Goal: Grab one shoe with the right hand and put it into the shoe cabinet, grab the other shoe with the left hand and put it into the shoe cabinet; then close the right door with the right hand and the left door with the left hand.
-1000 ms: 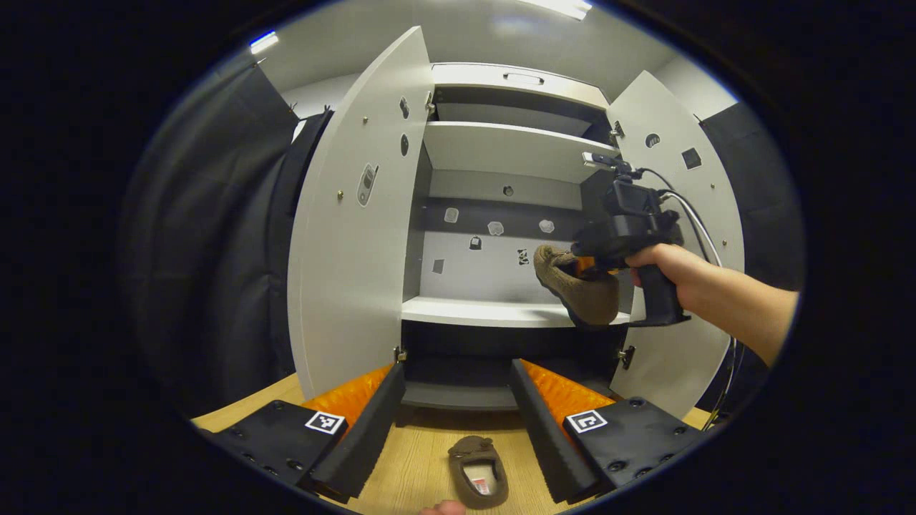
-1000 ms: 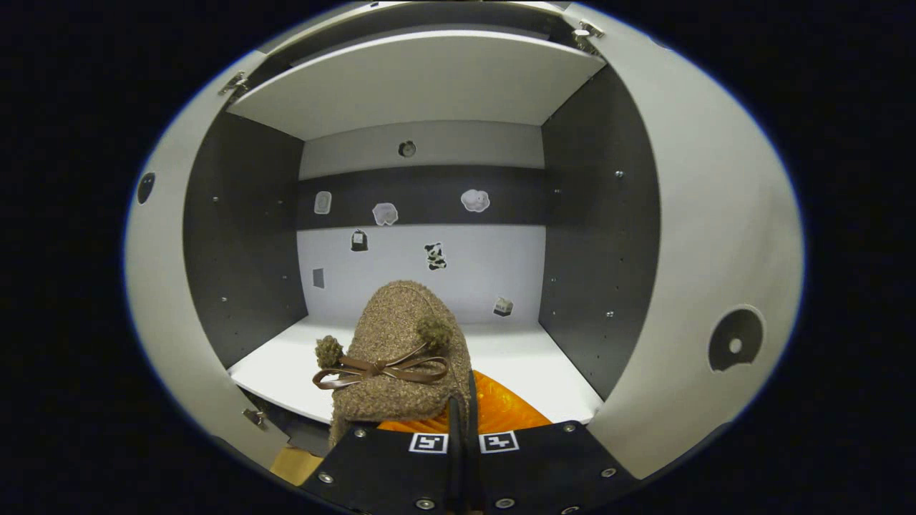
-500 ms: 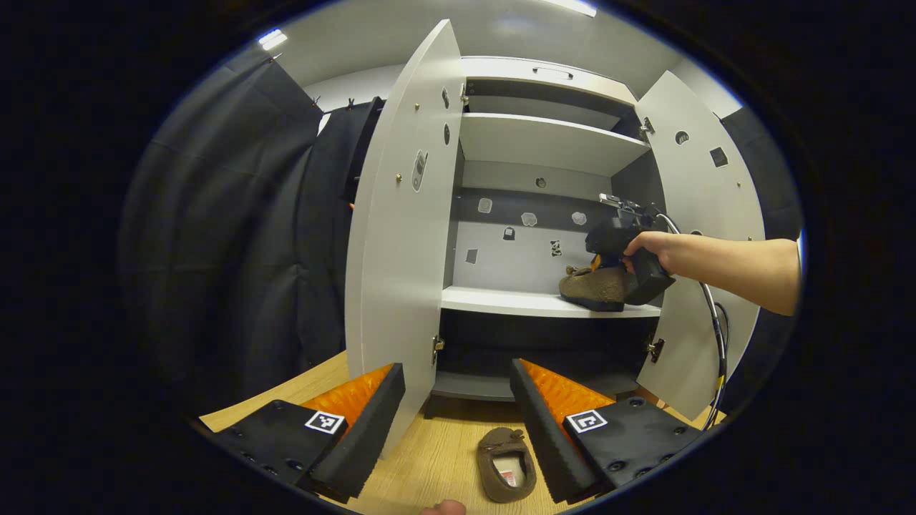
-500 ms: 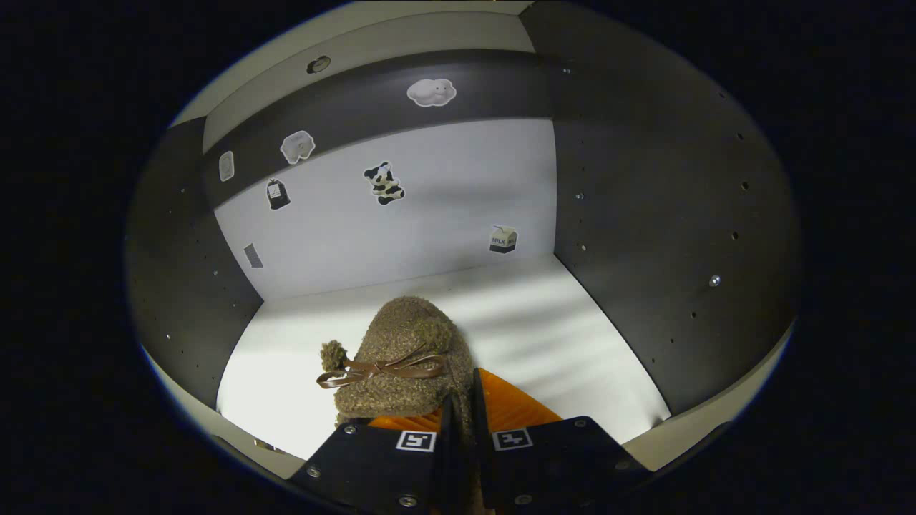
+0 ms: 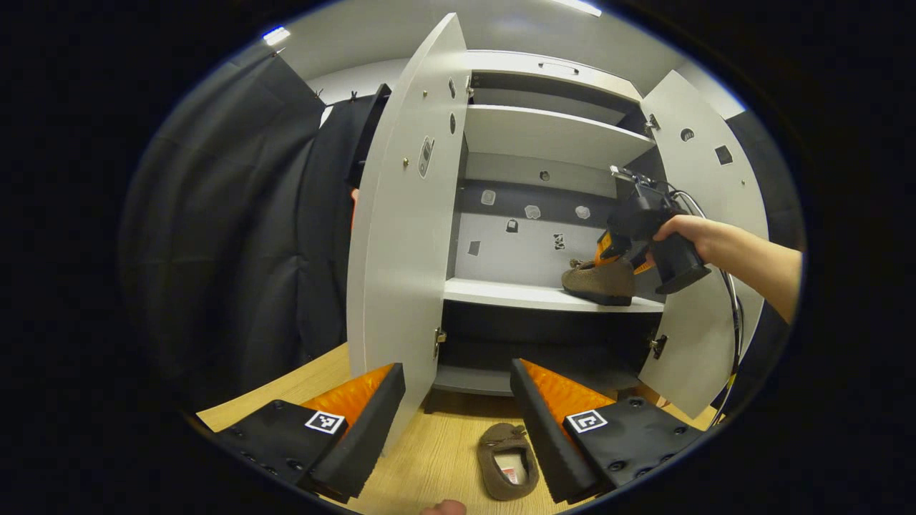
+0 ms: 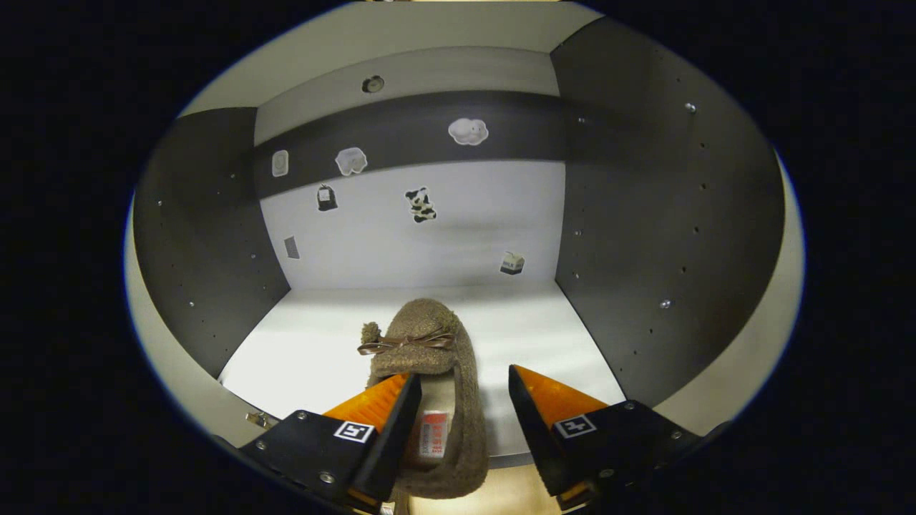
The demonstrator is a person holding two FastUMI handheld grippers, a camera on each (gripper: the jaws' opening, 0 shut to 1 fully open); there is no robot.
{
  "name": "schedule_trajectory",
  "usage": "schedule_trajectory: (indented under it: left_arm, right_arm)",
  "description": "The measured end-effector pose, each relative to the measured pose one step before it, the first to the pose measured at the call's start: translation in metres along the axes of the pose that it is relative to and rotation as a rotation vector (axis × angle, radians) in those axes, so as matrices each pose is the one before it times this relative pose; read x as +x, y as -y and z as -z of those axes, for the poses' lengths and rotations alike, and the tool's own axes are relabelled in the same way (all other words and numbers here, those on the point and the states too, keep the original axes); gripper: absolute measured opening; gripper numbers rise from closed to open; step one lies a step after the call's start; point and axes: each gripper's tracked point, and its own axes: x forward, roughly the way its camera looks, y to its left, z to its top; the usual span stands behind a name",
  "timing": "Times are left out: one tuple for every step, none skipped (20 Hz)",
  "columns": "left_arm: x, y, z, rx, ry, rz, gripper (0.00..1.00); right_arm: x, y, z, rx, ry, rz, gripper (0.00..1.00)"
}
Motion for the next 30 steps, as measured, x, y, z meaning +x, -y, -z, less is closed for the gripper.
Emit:
schedule_trajectory:
  left_arm:
    - [-0.00017, 0.00238, 0.00115, 0.00077, -0.00021, 0.00580, 0.99]
    - [0.00018, 0.00225, 0.00035, 0.00140, -0.00215, 0.00546, 0.96]
    - [-0.00048, 0.00282, 0.00110, 0.00051, -0.00257, 0.00693, 0.96]
    - [0.00070, 0.00245, 0.00038, 0.00019, -0.00228, 0.00666, 0.99]
    - [-0.00033, 0.00240, 0.00055, 0.00075, -0.00157, 0.00707, 0.97]
    - [0.00058, 0.00210, -0.00050, 0.00115, -0.00064, 0.00572, 0.99]
    - [-0.00037, 0.00183, 0.00112, 0.00144, -0.00112, 0.00529, 0.99]
    - [0.00023, 0.00240, 0.00079, 0.00081, -0.00347, 0.00479, 0.96]
    - [0.00018, 0.00148, 0.00181, -0.00106, -0.00440, 0.00447, 0.96]
    - [0.00007, 0.00185, 0.00162, -0.00262, -0.00477, 0.00435, 0.96]
    - [0.00054, 0.00170, 0.00286, -0.00285, -0.00676, 0.00333, 0.96]
    - [0.00031, 0.00206, 0.00330, -0.00394, -0.01122, 0.00417, 0.97]
    - [0.00080, 0.00154, 0.00538, -0.00395, -0.01201, 0.00410, 0.97]
    - [0.00163, 0.00154, 0.00426, -0.00296, -0.01405, 0.00381, 0.99]
    - [0.00100, 0.00157, 0.00666, -0.00394, -0.01653, 0.00310, 0.99]
    - [0.00122, 0.00107, 0.00612, -0.00270, -0.01585, 0.00348, 0.97]
    - [0.00150, 0.00079, 0.00698, -0.00003, -0.01789, 0.00098, 0.99]
    - [0.00211, 0.00007, 0.00717, -0.00043, -0.01915, -0.00158, 0.96]
    - [0.00189, -0.00043, 0.00836, -0.00210, -0.02218, 0.00157, 0.96]
    - [0.00143, 0.00067, 0.00843, -0.00193, -0.02395, 0.00275, 0.97]
    - [0.00137, -0.00005, 0.01006, -0.00205, -0.02611, 0.00214, 0.97]
    - [0.00185, -0.00054, 0.00942, -0.00122, -0.02763, 0.00227, 0.97]
    - [0.00286, -0.00034, 0.01077, -0.00112, -0.02849, 0.00125, 0.97]
    - [0.00375, -0.00031, 0.00990, -0.00298, -0.03042, 0.00268, 0.97]
    - [0.00323, -0.00033, 0.01149, -0.00792, -0.03408, 0.00400, 0.97]
    - [0.00485, 0.00136, 0.01050, -0.01217, -0.03621, 0.01173, 0.97]
    - [0.00527, 0.00047, 0.01143, -0.01469, -0.03975, 0.01173, 0.97]
    - [0.00666, 0.00062, 0.01082, -0.01444, -0.04411, 0.01307, 0.97]
    - [0.01068, -0.00027, 0.01117, -0.01240, -0.04354, 0.01430, 0.99]
    - [0.01103, -0.00098, 0.01176, -0.01396, -0.04693, 0.00809, 0.97]
  right_arm:
    - [-0.01092, -0.00295, -0.00461, -0.00560, 0.02749, -0.01267, 0.82]
    - [-0.01234, -0.00206, -0.00430, -0.00684, 0.02898, -0.01057, 0.85]
    - [-0.01351, -0.00299, -0.00462, -0.00400, 0.03281, -0.01144, 0.89]
    - [-0.01035, -0.00289, -0.00369, -0.00138, 0.02888, -0.00981, 0.90]
    - [-0.01143, -0.00224, -0.00304, -0.00230, 0.03021, -0.00556, 0.93]
    - [-0.01170, -0.00062, -0.00318, -0.00023, 0.03156, -0.00425, 0.93]
    - [-0.01200, -0.00239, -0.00325, 0.00198, 0.03426, -0.00938, 0.92]
    - [-0.01469, -0.00268, -0.00256, -0.00278, 0.03636, -0.01035, 0.93]
    - [-0.01359, -0.00036, -0.00151, -0.00781, 0.03419, -0.00328, 0.93]
    - [-0.01340, 0.00120, -0.00087, -0.01313, 0.03301, 0.00134, 0.92]
    - [-0.01375, 0.00038, -0.00016, -0.01656, 0.03392, -0.00062, 0.92]
    - [-0.01496, 0.00084, -0.00099, -0.01762, 0.03766, 0.00452, 0.92]
    - [-0.01428, 0.00182, 0.00091, -0.01727, 0.03494, 0.00849, 0.92]
    - [-0.01514, 0.00273, 0.00276, -0.01373, 0.02862, 0.01197, 0.92]
    - [-0.01445, 0.00131, 0.00397, -0.01085, 0.02766, 0.00893, 0.92]
    - [-0.01370, 0.00171, 0.00512, -0.00872, 0.02278, 0.00962, 0.92]
    - [-0.01312, 0.00200, 0.00669, -0.00570, 0.01822, 0.01027, 0.92]
    - [-0.01369, 0.00378, 0.00910, -0.00027, 0.00433, 0.01172, 0.92]
    - [-0.01251, 0.00155, 0.01259, 0.00713, -0.00860, 0.00761, 0.92]
    - [-0.01061, 0.00236, 0.01483, 0.01407, -0.01581, 0.00596, 0.92]
    - [-0.01055, 0.00155, 0.01323, 0.01127, -0.01123, 0.00353, 0.92]
    - [-0.00861, 0.00640, 0.01185, 0.00565, -0.00546, 0.01627, 0.92]
    - [-0.00737, 0.00634, 0.01154, 0.00661, -0.00249, 0.01718, 0.93]
    - [-0.00660, 0.00416, 0.01099, 0.00674, -0.00307, 0.00816, 0.93]
    - [-0.00630, 0.00340, 0.00951, -0.00320, -0.00559, 0.00523, 0.92]
    - [-0.00596, 0.00602, 0.01259, -0.01200, -0.01406, 0.01082, 0.93]
    - [-0.00548, 0.00452, 0.01082, -0.01070, -0.02058, 0.00491, 0.93]
    - [-0.00526, 0.00113, 0.00710, -0.00081, -0.01581, -0.00408, 0.92]
    - [-0.00429, 0.00084, 0.00540, 0.00424, -0.01135, -0.00570, 0.93]
    - [-0.00437, 0.00106, 0.00519, 0.00725, -0.01227, -0.00518, 0.92]
